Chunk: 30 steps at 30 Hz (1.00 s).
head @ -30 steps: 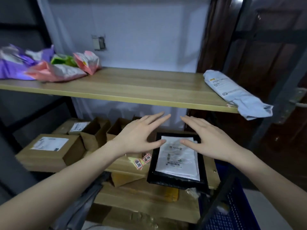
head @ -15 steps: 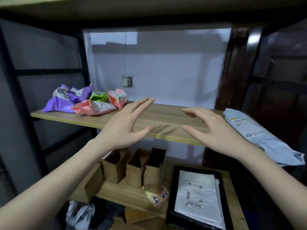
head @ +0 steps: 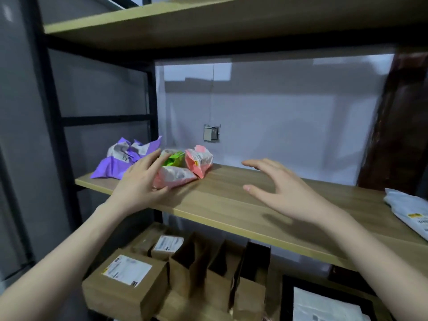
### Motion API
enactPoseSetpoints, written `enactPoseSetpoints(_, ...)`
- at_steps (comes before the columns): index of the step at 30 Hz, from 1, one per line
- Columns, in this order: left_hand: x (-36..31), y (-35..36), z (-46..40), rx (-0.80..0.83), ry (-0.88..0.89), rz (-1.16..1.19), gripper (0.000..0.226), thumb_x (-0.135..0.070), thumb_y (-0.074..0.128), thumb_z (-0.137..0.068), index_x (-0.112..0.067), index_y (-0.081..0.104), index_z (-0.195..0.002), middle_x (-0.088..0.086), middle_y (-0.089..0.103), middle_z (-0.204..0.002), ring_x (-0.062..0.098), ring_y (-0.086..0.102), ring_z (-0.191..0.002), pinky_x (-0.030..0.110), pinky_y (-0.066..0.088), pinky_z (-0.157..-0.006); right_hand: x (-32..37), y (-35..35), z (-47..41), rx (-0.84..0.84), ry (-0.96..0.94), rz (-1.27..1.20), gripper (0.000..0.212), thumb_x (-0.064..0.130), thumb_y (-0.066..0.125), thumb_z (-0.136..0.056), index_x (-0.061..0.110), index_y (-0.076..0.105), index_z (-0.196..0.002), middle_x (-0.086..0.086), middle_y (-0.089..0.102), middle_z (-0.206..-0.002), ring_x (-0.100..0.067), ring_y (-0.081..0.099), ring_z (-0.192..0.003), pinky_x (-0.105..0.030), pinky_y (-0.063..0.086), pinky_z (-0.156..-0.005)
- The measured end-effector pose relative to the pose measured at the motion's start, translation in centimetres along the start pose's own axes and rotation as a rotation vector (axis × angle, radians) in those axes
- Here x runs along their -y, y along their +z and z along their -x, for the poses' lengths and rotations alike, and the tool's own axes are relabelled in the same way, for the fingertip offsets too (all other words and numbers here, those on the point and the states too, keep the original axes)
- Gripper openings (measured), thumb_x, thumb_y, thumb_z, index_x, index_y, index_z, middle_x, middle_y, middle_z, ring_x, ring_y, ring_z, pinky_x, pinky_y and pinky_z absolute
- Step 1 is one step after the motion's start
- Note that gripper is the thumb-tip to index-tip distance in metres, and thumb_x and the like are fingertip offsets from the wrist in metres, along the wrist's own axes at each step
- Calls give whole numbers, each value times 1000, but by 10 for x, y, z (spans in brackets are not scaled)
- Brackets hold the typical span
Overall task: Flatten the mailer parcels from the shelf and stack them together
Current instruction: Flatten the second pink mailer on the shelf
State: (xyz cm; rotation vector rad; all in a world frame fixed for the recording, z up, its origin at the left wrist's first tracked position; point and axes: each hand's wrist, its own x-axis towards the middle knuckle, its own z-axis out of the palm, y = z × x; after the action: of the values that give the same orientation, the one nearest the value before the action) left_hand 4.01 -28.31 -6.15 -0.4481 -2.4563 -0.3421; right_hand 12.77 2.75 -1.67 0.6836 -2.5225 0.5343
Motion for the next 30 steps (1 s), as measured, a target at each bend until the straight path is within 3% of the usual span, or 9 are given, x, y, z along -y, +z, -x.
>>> enactPoseSetpoints(5,33,14,-8,17,-81,1,75,-39,71,-77,-27,35,-142,3,47,-140,24,45,-128,44,41,-101,-9,29,-30,23,-17,-34,47,43,54,-89,33,43,-133,16,47,-132,0,36,-127,-15,23,-101)
enactPoseSetpoints(8,34,18,-11,-18,-103,-5,41,-39,67,-80,-25,56,-117,-1,67,-111,24,61,-102,36,47,-78,-12,39,-39,41,-31,-48,45,43,54,-88,34,45,-132,17,47,-130,2,36,-126,-16,23,-102)
enactPoseSetpoints(10,31,19,-11,-78,-121,5,23,-38,64,-84,-24,60,-102,-2,70,-95,24,63,-88,32,43,-65,-14,43,-42,48,-35,-49,44,43,54,-88,34,45,-131,17,47,-129,2,36,-124,-16,24,-101)
enactPoseSetpoints(13,23,16,-14,-174,-112,83,13,-34,64,-86,-24,63,-95,-6,69,-87,20,62,-81,31,45,-63,-17,44,-43,43,-32,-42,43,41,54,-89,33,46,-130,16,47,-128,2,37,-124,-15,23,-99)
enactPoseSetpoints(18,-10,-6,-24,-323,-49,345,8,-25,63,-88,-17,64,-86,-2,65,-73,20,60,-71,37,47,-62,-19,33,-35,15,-1,-19,46,40,53,-90,28,42,-133,12,46,-134,-3,36,-128,-14,23,-98)
enactPoseSetpoints(21,-39,-20,-28,-343,-62,631,11,-22,62,-89,-13,64,-83,-4,65,-67,12,56,-63,28,42,-58,-21,24,-25,26,71,-55,52,46,53,-88,30,36,-135,12,44,-138,-5,37,-131,-23,29,-105)
enactPoseSetpoints(23,-60,-23,-30,-314,-64,773,13,-22,61,-90,-11,64,-84,-9,63,-61,5,52,-59,22,40,-54,-21,16,-18,12,117,-121,47,48,54,-86,31,41,-128,13,52,-130,-4,46,-123,-26,36,-102)
enactPoseSetpoints(26,-88,-19,-31,-258,-73,913,18,-26,59,-91,-9,63,-84,-1,64,-62,8,52,-59,24,40,-56,-22,3,-5,-99,183,-272,29,40,61,-85,29,51,-110,10,67,-106,-6,62,-99,-28,47,-89)
enactPoseSetpoints(30,-126,-8,-29,-179,-122,1040,19,-35,53,-94,-20,61,-85,-4,59,-73,2,50,-63,15,39,-57,-32,-14,15,-237,237,-405,17,29,64,-85,28,60,-102,0,72,-98,-19,67,-92,-40,52,-89)
